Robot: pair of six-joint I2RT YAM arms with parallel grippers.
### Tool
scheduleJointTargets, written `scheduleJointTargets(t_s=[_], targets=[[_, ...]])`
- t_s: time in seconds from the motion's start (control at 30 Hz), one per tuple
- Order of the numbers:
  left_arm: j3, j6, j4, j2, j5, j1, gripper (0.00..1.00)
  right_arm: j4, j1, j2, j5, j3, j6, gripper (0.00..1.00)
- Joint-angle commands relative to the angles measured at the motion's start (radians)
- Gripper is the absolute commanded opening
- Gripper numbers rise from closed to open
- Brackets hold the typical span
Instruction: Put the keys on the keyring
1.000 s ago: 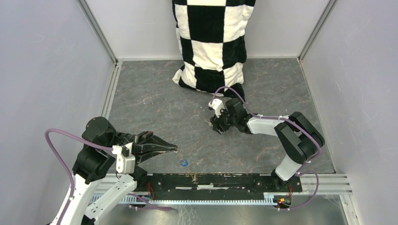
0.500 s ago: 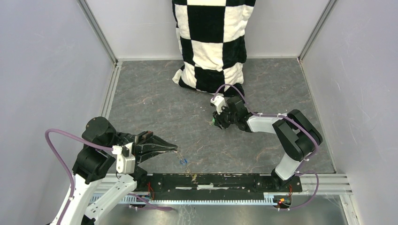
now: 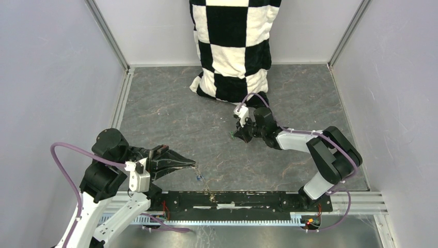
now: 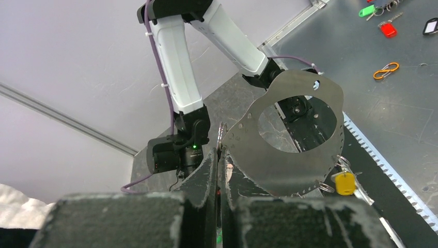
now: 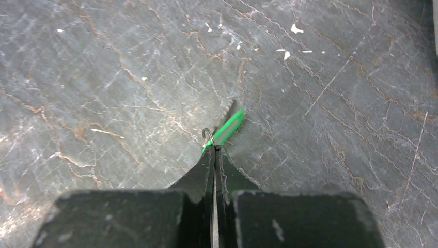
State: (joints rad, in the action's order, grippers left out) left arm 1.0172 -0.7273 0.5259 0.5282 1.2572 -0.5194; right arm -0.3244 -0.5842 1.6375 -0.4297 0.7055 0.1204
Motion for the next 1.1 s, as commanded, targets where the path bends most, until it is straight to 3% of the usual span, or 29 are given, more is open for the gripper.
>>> scheduleJointTargets(t_s=[0.0, 0.17, 0.27, 0.47, 0.53, 0.83, 1.07], targets=[[0.006, -0.058, 0.011, -0.004, -0.008, -0.002, 0.02, -0.088, 0.003, -0.073, -0.061, -0.040, 0.019, 0.00], [0.002, -0.065, 0.040, 0.007, -0.010, -0.004, 0.02, -0.163, -0.002, -0.252, -0.115, -0.143, 0.031, 0.00], [-0.023, 0.040, -0.008, 0.023, 0.022, -0.004, 0.02, -0.174, -0.023, -0.443, -0.112, -0.207, 0.073, 0.00], [-0.095, 0.281, -0.247, 0.033, 0.060, -0.003, 0.02, 0.107, -0.174, -0.723, -0.009, -0.099, 0.257, 0.01], [-0.086, 0.284, -0.262, 0.052, 0.069, -0.004, 0.02, 0.179, -0.240, -0.766, 0.030, -0.034, 0.299, 0.01], [-0.036, 0.286, -0.246, 0.126, 0.111, -0.004, 0.02, 0.335, -0.529, -0.760, 0.193, 0.225, 0.459, 0.00], [-0.016, 0.310, -0.248, 0.147, 0.108, -0.003, 0.02, 0.385, -0.691, -0.696, 0.308, 0.278, 0.545, 0.00]])
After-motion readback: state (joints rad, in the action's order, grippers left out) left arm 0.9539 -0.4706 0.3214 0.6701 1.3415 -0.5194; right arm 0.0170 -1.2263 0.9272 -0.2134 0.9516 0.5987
